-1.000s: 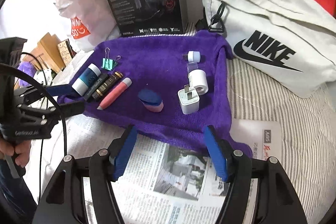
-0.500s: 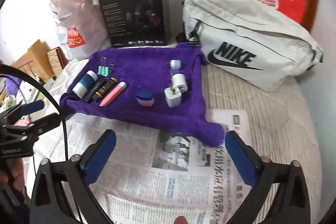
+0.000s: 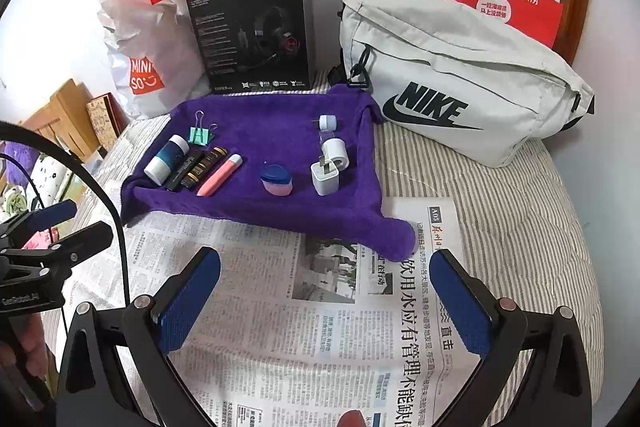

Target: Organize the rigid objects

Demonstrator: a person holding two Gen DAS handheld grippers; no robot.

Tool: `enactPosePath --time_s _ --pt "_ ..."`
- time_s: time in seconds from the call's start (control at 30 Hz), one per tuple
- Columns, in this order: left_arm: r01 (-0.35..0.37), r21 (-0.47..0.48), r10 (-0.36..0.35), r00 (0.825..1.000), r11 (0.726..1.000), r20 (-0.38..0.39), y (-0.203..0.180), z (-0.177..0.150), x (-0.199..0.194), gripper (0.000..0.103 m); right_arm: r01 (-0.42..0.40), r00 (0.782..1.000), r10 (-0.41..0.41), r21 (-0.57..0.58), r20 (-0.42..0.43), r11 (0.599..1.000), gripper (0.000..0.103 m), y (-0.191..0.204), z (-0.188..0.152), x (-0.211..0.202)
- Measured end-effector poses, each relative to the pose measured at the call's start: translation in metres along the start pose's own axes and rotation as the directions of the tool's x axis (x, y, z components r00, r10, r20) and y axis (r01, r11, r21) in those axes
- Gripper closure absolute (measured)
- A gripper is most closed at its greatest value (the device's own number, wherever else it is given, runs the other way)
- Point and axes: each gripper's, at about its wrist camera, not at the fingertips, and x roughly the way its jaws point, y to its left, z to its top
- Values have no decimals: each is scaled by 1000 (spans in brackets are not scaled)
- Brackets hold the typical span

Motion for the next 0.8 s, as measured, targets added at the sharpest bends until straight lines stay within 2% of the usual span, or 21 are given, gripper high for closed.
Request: enactPosePath --time_s 0.8 --pt "-27 42 26 999 999 25 -12 -4 -16 5 -2 1000 2 9 12 1000 0 1 -8 -18"
